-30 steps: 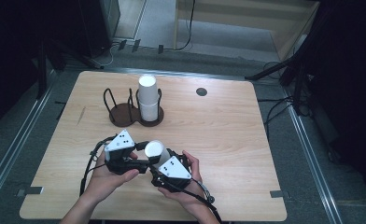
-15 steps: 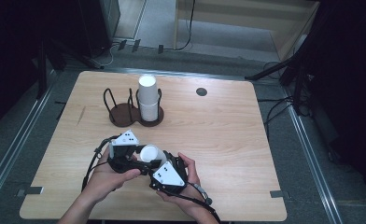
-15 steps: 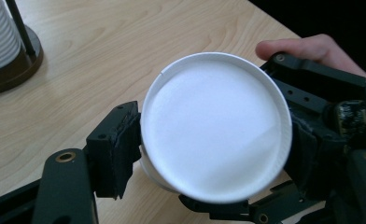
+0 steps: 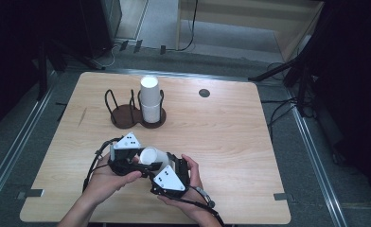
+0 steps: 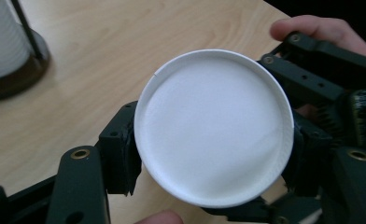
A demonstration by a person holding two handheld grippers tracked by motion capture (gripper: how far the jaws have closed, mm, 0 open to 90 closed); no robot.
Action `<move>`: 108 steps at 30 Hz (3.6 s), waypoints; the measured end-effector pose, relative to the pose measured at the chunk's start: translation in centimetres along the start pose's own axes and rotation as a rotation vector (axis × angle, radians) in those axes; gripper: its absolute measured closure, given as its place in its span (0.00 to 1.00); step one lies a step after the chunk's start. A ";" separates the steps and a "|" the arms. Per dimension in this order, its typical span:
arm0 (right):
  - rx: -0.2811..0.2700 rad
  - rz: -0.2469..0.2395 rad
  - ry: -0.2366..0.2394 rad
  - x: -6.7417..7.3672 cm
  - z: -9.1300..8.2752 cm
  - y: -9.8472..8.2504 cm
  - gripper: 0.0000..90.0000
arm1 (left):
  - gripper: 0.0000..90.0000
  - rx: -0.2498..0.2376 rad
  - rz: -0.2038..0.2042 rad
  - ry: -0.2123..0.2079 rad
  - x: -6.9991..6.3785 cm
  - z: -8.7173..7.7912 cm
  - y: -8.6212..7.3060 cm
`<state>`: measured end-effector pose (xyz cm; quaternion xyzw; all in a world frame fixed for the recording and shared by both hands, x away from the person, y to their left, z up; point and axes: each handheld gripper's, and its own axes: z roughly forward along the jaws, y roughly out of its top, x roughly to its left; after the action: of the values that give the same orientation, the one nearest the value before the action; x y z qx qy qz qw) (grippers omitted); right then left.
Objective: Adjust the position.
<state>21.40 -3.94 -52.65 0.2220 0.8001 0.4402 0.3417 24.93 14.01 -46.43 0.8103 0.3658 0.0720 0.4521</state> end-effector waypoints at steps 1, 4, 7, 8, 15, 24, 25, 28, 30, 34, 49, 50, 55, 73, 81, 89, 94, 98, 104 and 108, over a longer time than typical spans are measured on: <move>0.004 0.015 0.004 -0.1 0.0 0.0 0.16 | 0.38 -0.013 -0.002 0.003 0.1 -0.1 0.0; 0.000 0.031 -0.005 -0.4 -0.1 0.1 0.15 | 0.38 -0.056 -0.011 0.034 0.3 -0.4 0.1; -0.009 0.054 -0.007 -0.7 -0.3 0.2 0.15 | 0.38 -0.090 -0.033 0.093 0.5 -0.7 0.1; -0.013 0.057 -0.010 -0.8 -0.4 0.2 0.15 | 0.38 -0.090 -0.033 0.093 0.5 -0.7 0.1; -0.024 0.084 -0.027 -1.2 -0.6 0.4 0.14 | 0.37 -0.169 -0.049 0.124 1.2 -1.0 -0.2; -0.029 0.147 -0.069 -2.1 -0.7 0.5 0.17 | 0.37 -0.264 -0.084 0.113 1.9 -1.4 -0.6; -0.026 0.154 -0.072 -2.3 -0.7 0.5 0.18 | 0.37 -0.295 -0.094 0.100 2.0 -1.4 -0.8; -0.029 0.164 -0.085 -2.6 -0.8 0.5 0.22 | 0.37 -0.342 -0.108 0.117 2.0 -1.5 -1.0; -0.031 0.177 -0.084 -2.9 -0.8 0.5 0.26 | 0.37 -0.366 -0.108 0.136 2.1 -1.6 -1.1; -0.040 0.216 -0.073 -3.4 -0.8 0.5 0.31 | 0.37 -0.421 -0.101 0.150 2.5 -1.5 -1.4; -0.083 0.438 0.049 -4.5 -1.8 1.2 0.25 | 0.37 -0.563 -0.054 0.144 2.8 -0.8 -2.0; -0.077 0.457 0.047 -4.7 -1.8 1.2 0.21 | 0.37 -0.567 -0.052 0.146 2.8 -0.7 -2.1; -0.031 0.540 -0.015 -5.0 -2.1 2.0 0.00 | 0.37 -0.586 -0.040 0.154 2.8 -0.5 -2.2; -0.160 0.923 0.069 -6.0 -2.5 4.5 0.01 | 0.37 -0.669 0.008 0.179 2.6 0.1 -2.5; -0.190 1.206 0.108 -6.4 -1.7 4.4 0.04 | 0.37 -0.678 0.019 0.174 2.3 0.5 -2.5; -0.162 1.466 0.149 -6.5 -0.7 4.4 0.04 | 0.37 -0.685 0.036 0.177 2.0 0.8 -2.7; -0.144 1.581 0.174 -6.5 -0.1 4.4 0.04 | 0.37 -0.688 0.043 0.174 1.8 0.9 -2.7; -0.129 1.671 0.197 -6.7 0.5 4.2 0.03 | 0.37 -0.688 0.053 0.174 1.7 1.0 -2.8; -0.113 1.762 0.239 -7.0 1.3 3.9 0.03 | 0.37 -0.684 0.070 0.174 1.4 1.4 -2.8; -0.101 1.817 0.267 -6.9 1.6 3.9 0.01 | 0.37 -0.686 0.078 0.171 1.2 1.5 -2.8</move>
<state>27.45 -5.58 -47.51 0.6976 0.3305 0.5959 -0.2214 24.96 14.69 -49.77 0.6156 0.3258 0.2753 0.6627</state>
